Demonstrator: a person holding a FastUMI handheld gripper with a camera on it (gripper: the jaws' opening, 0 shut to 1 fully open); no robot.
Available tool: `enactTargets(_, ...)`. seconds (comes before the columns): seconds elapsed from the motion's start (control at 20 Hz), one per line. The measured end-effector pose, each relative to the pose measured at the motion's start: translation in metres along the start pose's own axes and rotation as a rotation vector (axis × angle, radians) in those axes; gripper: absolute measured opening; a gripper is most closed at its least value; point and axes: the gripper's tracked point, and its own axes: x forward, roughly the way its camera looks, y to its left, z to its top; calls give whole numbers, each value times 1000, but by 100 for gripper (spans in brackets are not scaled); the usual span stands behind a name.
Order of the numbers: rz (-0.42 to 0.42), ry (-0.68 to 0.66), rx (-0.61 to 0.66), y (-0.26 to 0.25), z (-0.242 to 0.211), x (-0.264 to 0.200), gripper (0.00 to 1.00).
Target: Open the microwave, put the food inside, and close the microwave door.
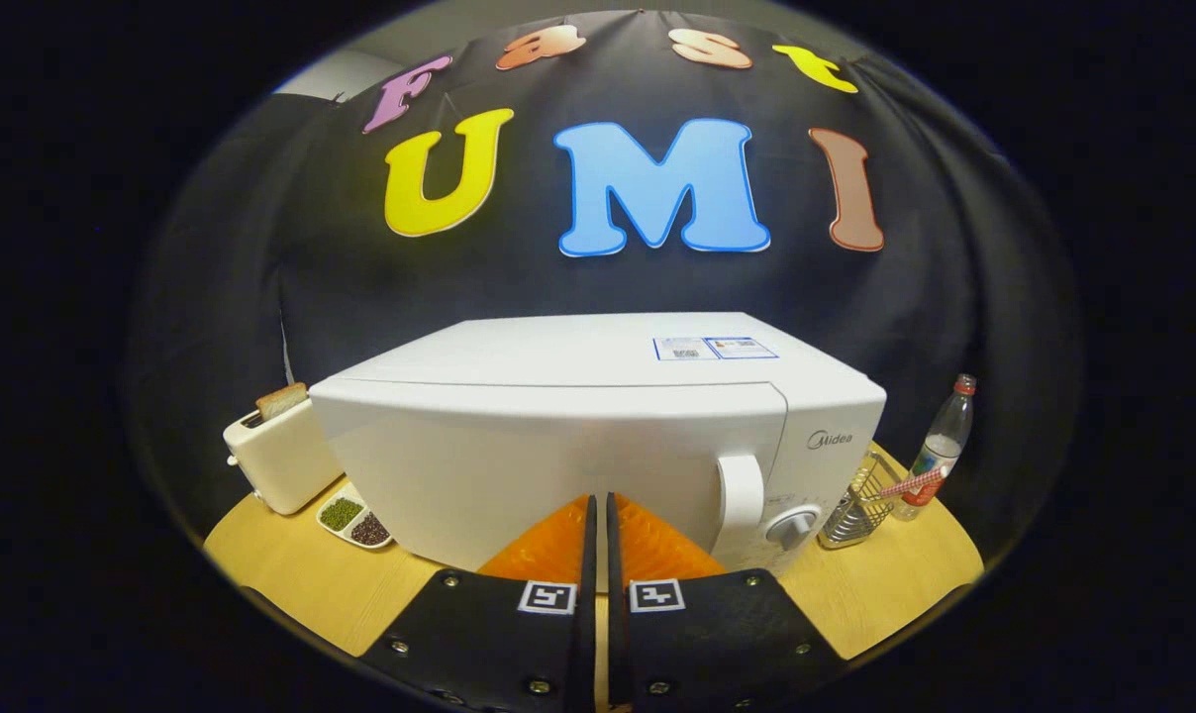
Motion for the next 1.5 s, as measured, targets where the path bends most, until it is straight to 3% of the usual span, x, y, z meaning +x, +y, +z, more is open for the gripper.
enactTargets(0.35,-23,-107,-22,-2,31,-80,5)
enactTargets(1.1,-73,-200,19,7,14,-239,6)
enactTargets(1.15,-71,-206,22,9,11,-248,10)
enactTargets(1.2,-71,-211,23,9,8,-256,27)
enactTargets(1.35,-62,-220,22,15,-1,-278,42)
enactTargets(1.5,-67,-232,13,15,-2,-292,88)
